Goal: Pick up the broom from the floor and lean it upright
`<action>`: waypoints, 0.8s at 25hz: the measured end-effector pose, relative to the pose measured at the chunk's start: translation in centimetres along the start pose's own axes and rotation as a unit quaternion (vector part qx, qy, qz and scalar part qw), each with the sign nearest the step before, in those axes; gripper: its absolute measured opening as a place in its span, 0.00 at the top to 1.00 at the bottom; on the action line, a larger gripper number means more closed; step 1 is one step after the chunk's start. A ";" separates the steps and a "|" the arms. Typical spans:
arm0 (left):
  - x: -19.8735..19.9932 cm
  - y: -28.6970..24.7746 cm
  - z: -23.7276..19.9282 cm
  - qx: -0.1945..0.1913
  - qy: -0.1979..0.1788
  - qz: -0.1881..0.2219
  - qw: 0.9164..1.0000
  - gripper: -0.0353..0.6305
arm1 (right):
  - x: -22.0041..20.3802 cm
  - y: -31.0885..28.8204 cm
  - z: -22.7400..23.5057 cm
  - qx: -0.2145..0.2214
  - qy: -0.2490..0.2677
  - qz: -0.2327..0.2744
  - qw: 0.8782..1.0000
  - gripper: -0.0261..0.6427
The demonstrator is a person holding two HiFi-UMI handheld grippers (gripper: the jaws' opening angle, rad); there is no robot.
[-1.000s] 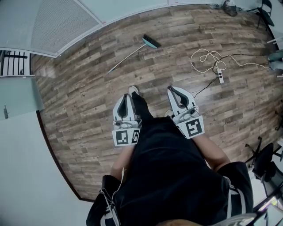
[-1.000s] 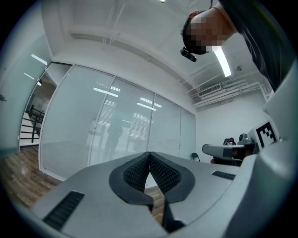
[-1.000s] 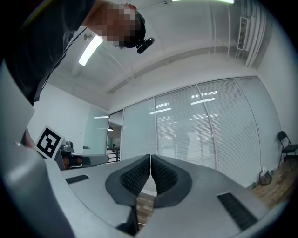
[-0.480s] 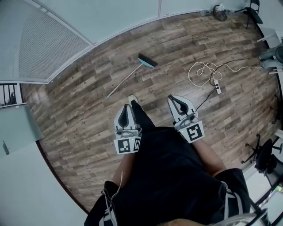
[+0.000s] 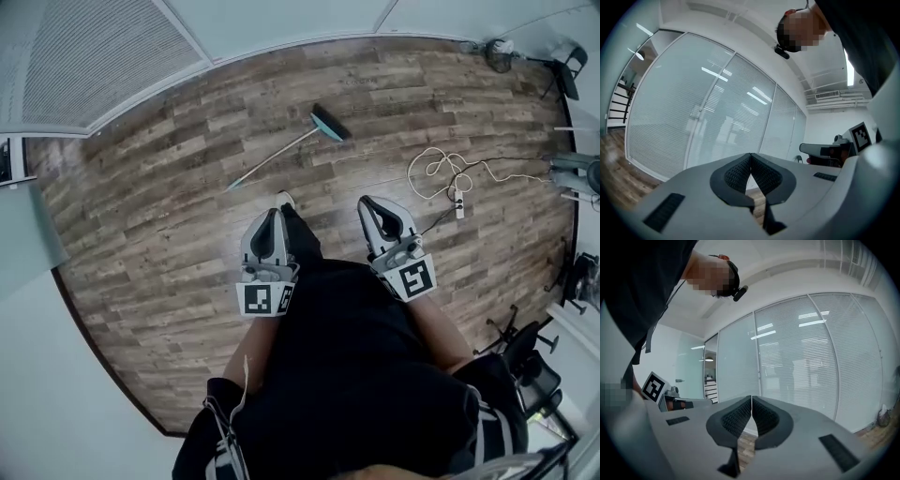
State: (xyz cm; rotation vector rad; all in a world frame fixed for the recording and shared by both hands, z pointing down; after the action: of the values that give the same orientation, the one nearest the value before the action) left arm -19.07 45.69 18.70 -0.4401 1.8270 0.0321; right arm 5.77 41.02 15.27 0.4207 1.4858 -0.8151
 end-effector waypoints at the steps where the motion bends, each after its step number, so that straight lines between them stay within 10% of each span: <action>1: 0.2 -0.3 -0.4 -0.001 0.000 0.001 1.000 0.92 | 0.2 -1.0 -0.2 0.004 0.003 -0.002 1.000 0.93; 20: 1.7 0.0 -10.3 0.021 0.022 -0.047 0.998 0.92 | 0.0 -10.4 -1.8 0.026 -0.066 -0.033 0.997 0.93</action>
State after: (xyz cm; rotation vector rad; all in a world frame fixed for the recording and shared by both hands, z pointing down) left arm -28.96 42.73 20.18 -0.4993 1.8444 -0.0818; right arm -2.80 35.24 17.51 0.3509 1.3638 -0.9175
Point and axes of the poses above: the fingertips, and each gripper's own axes: y backward along the fingers, z to its right, x out of its top, the point moved 10 cm from there along y, backward along the fingers, and after that the axes turned 9 degrees about -z, right-handed, at the moved point
